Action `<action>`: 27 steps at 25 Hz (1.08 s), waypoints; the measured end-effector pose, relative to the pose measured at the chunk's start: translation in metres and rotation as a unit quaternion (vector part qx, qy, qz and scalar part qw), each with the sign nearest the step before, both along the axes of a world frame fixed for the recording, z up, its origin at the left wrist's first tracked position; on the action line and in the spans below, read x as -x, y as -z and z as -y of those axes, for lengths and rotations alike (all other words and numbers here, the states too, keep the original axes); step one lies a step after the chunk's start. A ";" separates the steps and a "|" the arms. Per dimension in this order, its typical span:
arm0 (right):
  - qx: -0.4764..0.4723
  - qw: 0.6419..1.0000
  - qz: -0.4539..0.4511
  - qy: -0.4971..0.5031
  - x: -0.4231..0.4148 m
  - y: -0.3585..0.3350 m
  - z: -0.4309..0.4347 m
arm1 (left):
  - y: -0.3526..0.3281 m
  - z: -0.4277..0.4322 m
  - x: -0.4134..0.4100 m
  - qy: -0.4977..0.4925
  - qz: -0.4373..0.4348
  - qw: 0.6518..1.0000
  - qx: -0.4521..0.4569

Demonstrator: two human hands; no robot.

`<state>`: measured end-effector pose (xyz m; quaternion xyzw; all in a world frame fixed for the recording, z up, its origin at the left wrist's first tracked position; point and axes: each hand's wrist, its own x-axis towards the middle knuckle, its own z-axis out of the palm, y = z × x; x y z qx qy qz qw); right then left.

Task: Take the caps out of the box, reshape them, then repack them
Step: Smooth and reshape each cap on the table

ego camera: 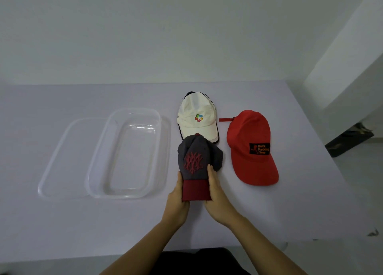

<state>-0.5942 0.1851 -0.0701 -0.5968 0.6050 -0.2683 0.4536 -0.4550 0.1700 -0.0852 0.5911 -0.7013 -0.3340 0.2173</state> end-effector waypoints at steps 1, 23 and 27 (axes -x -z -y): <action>0.017 0.997 -0.070 -0.021 0.007 0.002 0.001 | -0.001 -0.001 -0.004 0.010 0.006 1.000 -0.020; -0.025 0.999 -0.025 0.030 -0.001 -0.025 0.007 | -0.016 0.006 0.000 0.045 0.029 0.998 0.037; 0.049 0.964 -0.260 -0.010 0.013 -0.020 0.005 | -0.015 0.006 -0.004 0.110 0.121 0.984 0.065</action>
